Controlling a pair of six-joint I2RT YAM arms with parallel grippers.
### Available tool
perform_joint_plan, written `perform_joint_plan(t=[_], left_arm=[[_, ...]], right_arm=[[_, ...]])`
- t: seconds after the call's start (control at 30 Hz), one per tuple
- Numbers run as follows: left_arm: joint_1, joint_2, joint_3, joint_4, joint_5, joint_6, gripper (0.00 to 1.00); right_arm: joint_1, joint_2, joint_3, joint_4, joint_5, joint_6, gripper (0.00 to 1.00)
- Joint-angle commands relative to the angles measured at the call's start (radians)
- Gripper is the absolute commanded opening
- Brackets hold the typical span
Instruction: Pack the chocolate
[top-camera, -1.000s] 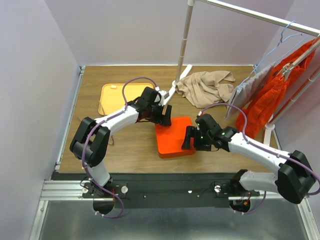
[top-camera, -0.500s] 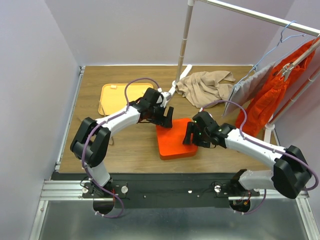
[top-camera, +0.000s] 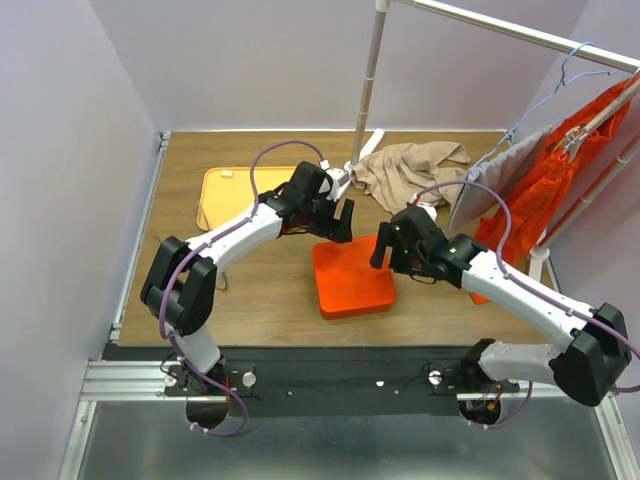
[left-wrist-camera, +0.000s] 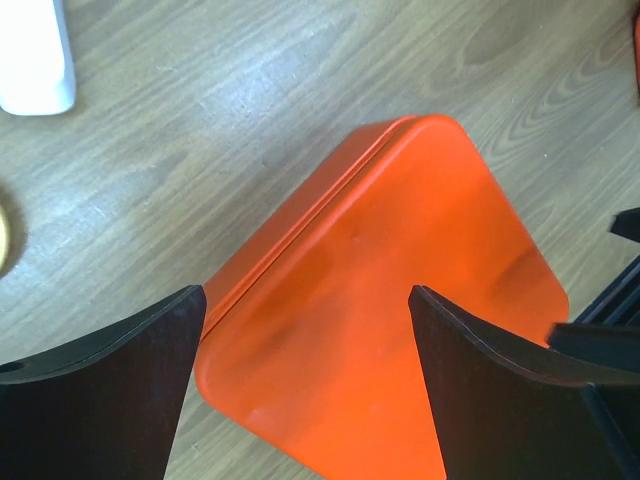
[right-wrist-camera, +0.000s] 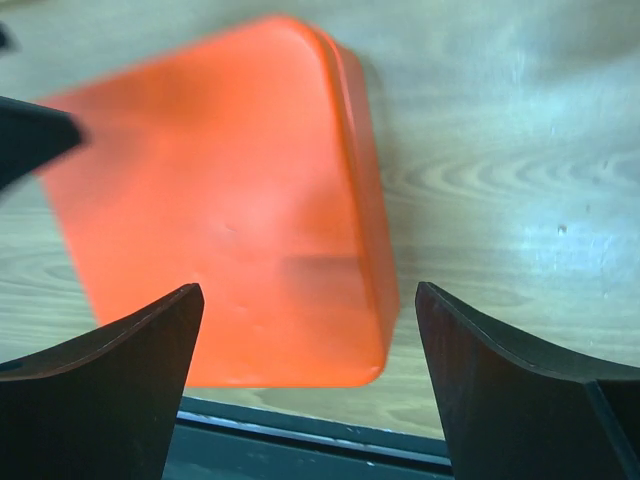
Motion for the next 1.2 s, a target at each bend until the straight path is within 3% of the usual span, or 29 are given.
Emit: perform_joint_plan(t=[0.0,0.07,0.17,0.2,0.3,0.4,0.5,0.57,0.6,0.73,0.83,1.17], left_arm=[[-0.004,-0.018,0.031,-0.030,-0.059,-0.009,0.93],[-0.004,-0.026,0.031,-0.030,-0.092,-0.022,0.93],[-0.001,-0.063,0.032,-0.025,-0.160,-0.050,0.93],[-0.001,-0.077,0.035,-0.024,-0.175,-0.053,0.93],[-0.001,-0.138,0.023,-0.031,-0.188,-0.071,0.93],[-0.001,-0.210,-0.035,-0.019,-0.165,-0.090,0.93],[-0.001,-0.248,-0.108,-0.008,-0.062,-0.059,0.87],[-0.007,-0.238,-0.135,-0.024,-0.002,-0.042,0.77],[-0.012,-0.238,-0.164,-0.027,-0.005,-0.038,0.74],[-0.013,-0.255,-0.196,-0.013,-0.027,-0.035,0.44],[-0.013,-0.249,-0.193,0.001,-0.039,-0.036,0.36],[-0.013,-0.126,-0.150,0.080,-0.077,-0.018,0.35]], right_arm=[[0.000,-0.021,0.070,-0.051,0.059,-0.033,0.93],[0.000,-0.035,0.075,-0.048,0.045,-0.033,0.90],[0.000,-0.044,0.067,-0.027,0.021,-0.055,0.73],[0.000,-0.039,0.061,-0.008,0.012,-0.065,0.56],[0.000,0.025,0.078,0.016,-0.020,-0.091,0.26],[0.000,0.117,0.122,0.032,-0.001,-0.086,0.10],[-0.001,0.175,0.164,0.050,0.041,-0.082,0.07],[-0.001,0.230,0.202,0.056,0.058,-0.085,0.07],[-0.001,0.252,0.214,0.058,0.059,-0.086,0.06],[-0.003,0.312,0.251,0.059,0.076,-0.077,0.01],[-0.004,0.323,0.256,0.059,0.090,-0.071,0.01],[-0.041,0.378,0.190,0.090,0.163,-0.054,0.01]])
